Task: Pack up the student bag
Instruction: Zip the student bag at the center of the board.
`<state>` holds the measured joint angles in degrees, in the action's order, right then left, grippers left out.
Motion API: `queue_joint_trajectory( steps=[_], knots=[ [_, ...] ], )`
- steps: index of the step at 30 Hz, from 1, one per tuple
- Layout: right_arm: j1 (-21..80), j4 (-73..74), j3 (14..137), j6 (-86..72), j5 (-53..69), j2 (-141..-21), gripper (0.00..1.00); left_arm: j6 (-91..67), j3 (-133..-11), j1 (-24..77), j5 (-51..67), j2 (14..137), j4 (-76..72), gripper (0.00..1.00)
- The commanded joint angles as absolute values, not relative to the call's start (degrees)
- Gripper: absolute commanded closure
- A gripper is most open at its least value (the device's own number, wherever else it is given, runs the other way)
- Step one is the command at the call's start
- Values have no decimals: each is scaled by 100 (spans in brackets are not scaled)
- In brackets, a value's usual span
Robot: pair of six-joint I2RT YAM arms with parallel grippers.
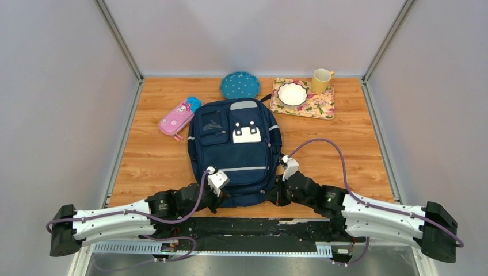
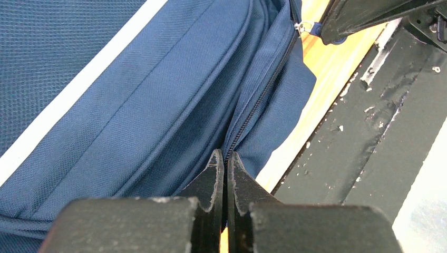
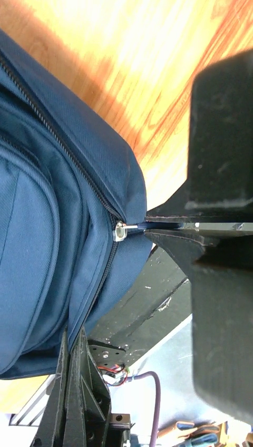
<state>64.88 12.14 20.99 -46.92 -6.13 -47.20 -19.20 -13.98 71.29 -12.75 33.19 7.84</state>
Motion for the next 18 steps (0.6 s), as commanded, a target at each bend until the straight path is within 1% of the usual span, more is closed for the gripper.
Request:
queue_joint_trajectory(
  steps=[1, 8, 11, 12, 13, 14, 15, 16, 18],
  knots=[
    [6451, 2056, 1767, -5088, -1318, -4641, 100, -1837, -1573, 7066, -2303, 2883, 1195, 100],
    [6372, 2127, 1503, -5537, -1652, -4000, 100, -2091, -1442, 7075, -2364, 2453, 1634, 100],
    [6284, 2162, 1433, -5608, -1600, -3788, 100, -2223, -1389, 7075, -2452, 2268, 1740, 100],
    [6302, 2075, 1424, -5486, -1556, -3727, 100, -2267, -1389, 7075, -2470, 2198, 1740, 97],
    [6293, 2031, 1415, -5423, -1495, -3718, 100, -2276, -1389, 7066, -2444, 2171, 1705, 78],
    [6293, 2004, 1424, -5371, -1372, -3718, 100, -2276, -1415, 7075, -2330, 2180, 1679, 66],
    [6293, 1960, 1415, -5327, -1328, -3735, 100, -2259, -1450, 7075, -2277, 2232, 1618, 58],
    [6293, 1916, 1406, -5239, -1258, -3770, 100, -2207, -1616, 7075, -2215, 2285, 1461, 45],
    [6293, 1829, 1406, -5186, -1090, -3805, 100, -2005, -1941, 7075, -2013, 2590, 1345, 36]
  ],
)
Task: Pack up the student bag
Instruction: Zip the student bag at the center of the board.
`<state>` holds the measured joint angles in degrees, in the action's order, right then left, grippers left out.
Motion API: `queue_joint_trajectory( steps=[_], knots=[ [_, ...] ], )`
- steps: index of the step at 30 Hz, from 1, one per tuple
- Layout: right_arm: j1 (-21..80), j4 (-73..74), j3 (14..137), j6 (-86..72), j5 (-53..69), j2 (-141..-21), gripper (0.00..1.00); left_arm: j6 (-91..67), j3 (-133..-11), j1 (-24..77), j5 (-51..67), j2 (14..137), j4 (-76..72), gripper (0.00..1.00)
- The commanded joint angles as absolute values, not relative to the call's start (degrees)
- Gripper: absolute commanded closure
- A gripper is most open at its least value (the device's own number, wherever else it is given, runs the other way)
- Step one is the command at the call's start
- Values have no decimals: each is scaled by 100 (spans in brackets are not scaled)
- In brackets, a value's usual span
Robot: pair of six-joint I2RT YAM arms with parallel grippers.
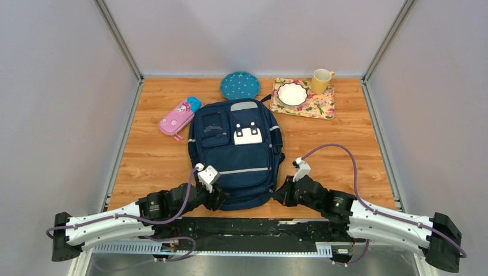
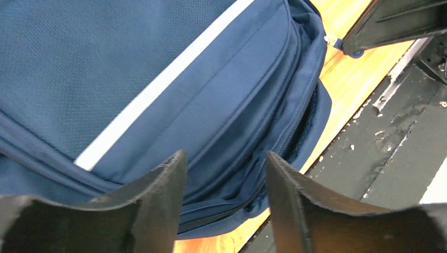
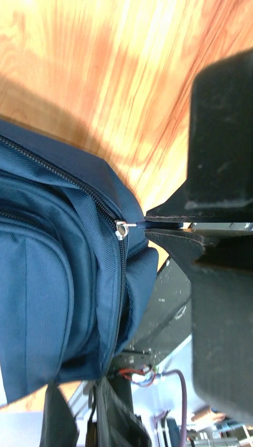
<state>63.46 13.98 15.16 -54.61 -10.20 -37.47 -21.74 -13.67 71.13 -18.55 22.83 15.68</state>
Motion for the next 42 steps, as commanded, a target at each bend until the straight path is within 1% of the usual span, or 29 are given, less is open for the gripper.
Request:
queue_joint_trajectory(
  steps=[1, 4, 5, 7, 8, 9, 12, 14, 17, 20, 24, 30, 36, 37, 39, 41, 42],
  knots=[
    [6293, 1802, 1415, -5125, -1038, -3867, 100, -1917, -2343, 7075, -1978, 2732, 1293, 31],
    [6293, 1697, 1450, -5054, -853, -3955, 100, -1461, -3020, 7066, -2127, 3452, 1065, 25],
    [6293, 1644, 1450, -5010, -739, -3999, 100, -1111, -3189, 7066, -2240, 3680, 1011, 25],
    [6302, 1521, 1441, -4992, -668, -4043, 100, -758, -3697, 7066, -2355, 4506, 967, 21],
    [6293, 1538, 1441, -4975, -651, -4069, 100, -382, -3883, 7066, -2286, 4787, 967, 20],
    [6302, 1538, 1441, -4966, -642, -4069, 100, -178, -4215, 7066, -2163, 5321, 975, 19],
    [6293, 1617, 1433, -4939, -659, -3982, 100, 640, -4657, 7066, -1732, 6219, 1055, 17],
    [6302, 1635, 1380, -4957, -668, -3885, 100, 1087, -4781, 7058, -1688, 6581, 1063, 15],
    [6293, 1722, 1336, -5010, -703, -3604, 100, 1300, -5088, 7058, -1452, 7179, 1467, 16],
    [6302, 1880, 1318, -5027, -800, -3375, 100, 1310, -4870, 7066, -1354, 7251, 1415, 16],
    [6293, 1951, 1336, -5019, -844, -3226, 100, 1336, -4439, 7066, -1529, 7286, 994, 16],
    [6293, 1925, 1371, -4966, -844, -3357, 100, 1283, -4246, 7084, -1327, 7313, 792, 16],
    [6293, 1846, 1354, -4983, -809, -3419, 100, 1318, -3973, 7119, -1546, 7479, 274, 16],
    [6293, 1828, 1354, -4983, -817, -3410, 100, 1397, -3938, 7137, -1651, 7532, 185, 16],
    [6293, 1837, 1353, -4992, -826, -3410, 100, 1494, -3876, 7172, -1959, 7699, 36, 21],
    [6293, 1837, 1354, -4975, -835, -3419, 100, 1599, -3815, 7198, -2274, 7848, -209, 24],
    [6284, 1837, 1354, -4975, -835, -3419, 100, 1617, -3754, 7224, -2381, 7883, -420, 28]
  ],
)
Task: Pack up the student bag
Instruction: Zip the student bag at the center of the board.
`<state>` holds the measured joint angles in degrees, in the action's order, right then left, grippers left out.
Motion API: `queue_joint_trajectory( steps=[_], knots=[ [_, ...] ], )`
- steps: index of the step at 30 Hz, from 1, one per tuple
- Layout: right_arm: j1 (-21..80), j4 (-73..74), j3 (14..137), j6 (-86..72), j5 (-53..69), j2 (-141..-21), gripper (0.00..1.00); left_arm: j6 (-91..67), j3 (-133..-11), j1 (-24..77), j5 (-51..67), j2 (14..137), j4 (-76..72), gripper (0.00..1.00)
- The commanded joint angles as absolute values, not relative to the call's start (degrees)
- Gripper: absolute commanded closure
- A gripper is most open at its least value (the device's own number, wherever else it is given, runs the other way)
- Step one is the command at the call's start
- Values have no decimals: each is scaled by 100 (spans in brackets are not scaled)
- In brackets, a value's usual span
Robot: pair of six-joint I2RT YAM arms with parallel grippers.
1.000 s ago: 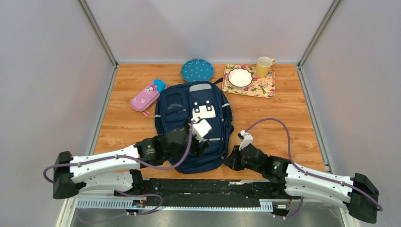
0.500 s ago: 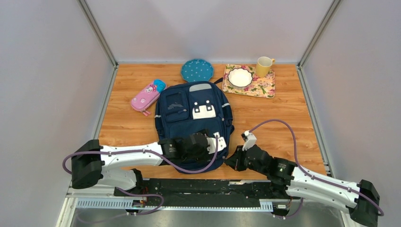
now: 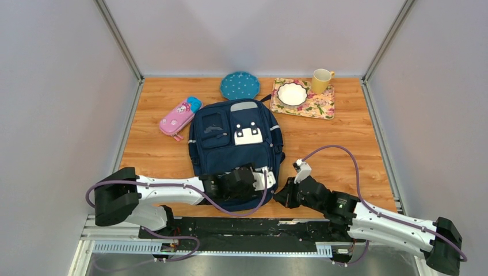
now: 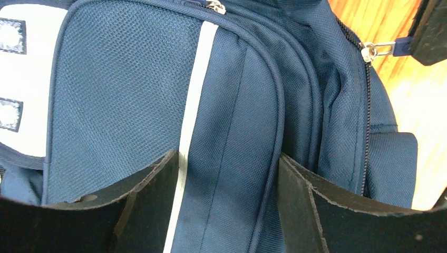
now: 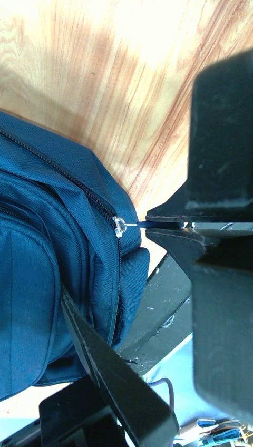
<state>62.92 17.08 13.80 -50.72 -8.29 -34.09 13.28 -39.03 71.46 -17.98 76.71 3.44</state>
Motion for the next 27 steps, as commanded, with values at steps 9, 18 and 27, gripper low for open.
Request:
queue_joint_trajectory(
  steps=[9, 18, 27],
  knots=[
    [6293, 1890, 1362, -4948, -852, -3393, 100, 2144, -3454, 7312, -3392, 8148, -1414, 83],
    [6293, 2021, 1397, -4913, -984, -3199, 100, 1767, -3647, 7392, -3358, 7393, -827, 100],
    [6293, 2215, 1836, -4422, -1239, -2857, 100, 1635, -3964, 7339, -2787, 5811, 439, 100]
  ],
)
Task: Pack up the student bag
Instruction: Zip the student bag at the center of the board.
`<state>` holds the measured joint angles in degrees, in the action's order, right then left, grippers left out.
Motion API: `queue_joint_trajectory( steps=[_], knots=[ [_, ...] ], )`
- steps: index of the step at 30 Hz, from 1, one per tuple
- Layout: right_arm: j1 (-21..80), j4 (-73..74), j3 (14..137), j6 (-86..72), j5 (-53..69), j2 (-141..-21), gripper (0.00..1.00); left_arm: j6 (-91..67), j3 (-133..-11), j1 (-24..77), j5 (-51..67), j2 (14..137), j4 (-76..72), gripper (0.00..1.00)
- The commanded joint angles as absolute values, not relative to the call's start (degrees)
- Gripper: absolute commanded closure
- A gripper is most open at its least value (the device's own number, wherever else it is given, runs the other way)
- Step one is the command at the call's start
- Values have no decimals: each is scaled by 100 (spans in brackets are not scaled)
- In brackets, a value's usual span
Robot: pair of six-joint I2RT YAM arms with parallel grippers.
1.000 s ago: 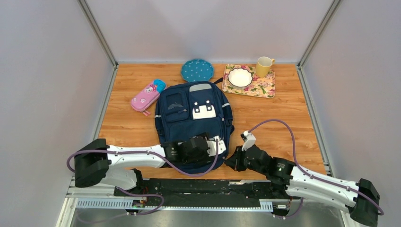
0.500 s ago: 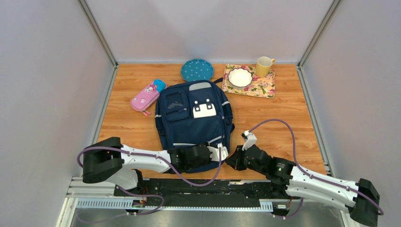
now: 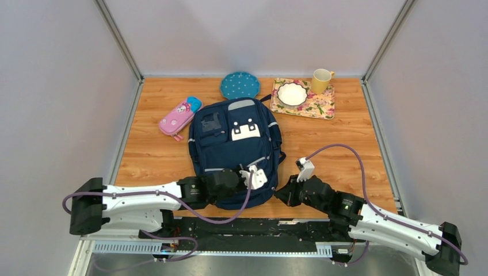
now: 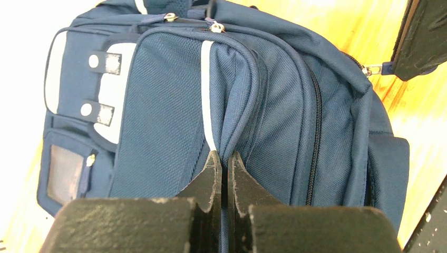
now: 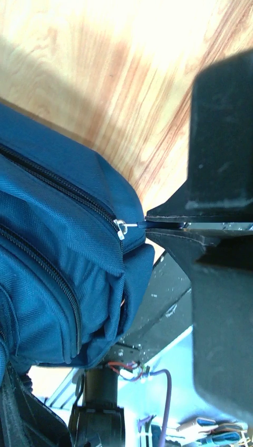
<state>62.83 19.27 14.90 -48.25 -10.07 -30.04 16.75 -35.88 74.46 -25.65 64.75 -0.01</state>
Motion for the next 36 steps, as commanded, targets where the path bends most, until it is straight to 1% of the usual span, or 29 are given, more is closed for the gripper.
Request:
queue_joint_trajectory(
  steps=[1, 6, 13, 19, 28, 36],
  knots=[
    [6293, 2197, 1880, -4360, -1222, -2813, 100, 1600, -3964, 7330, -2621, 5723, 518, 100],
    [6293, 2101, 2100, -3956, -1011, -2865, 100, 1433, -3973, 7304, -2277, 5415, 1036, 100],
    [6284, 2075, 2083, -3788, -1371, -3278, 100, 1327, -3814, 7207, -2031, 4467, 1212, 100],
    [6179, 1688, 2118, -3569, -1433, -3419, 100, 1195, -3999, 7049, -1767, 4193, 1784, 100],
    [5591, 967, 2154, -3270, -1310, -4051, 100, 984, -3753, 7040, -1626, 3903, 1705, 100],
    [4765, 203, 2206, -3102, -696, -4718, 100, 923, -3744, 6996, -1819, 3691, 1784, 100]
  ],
)
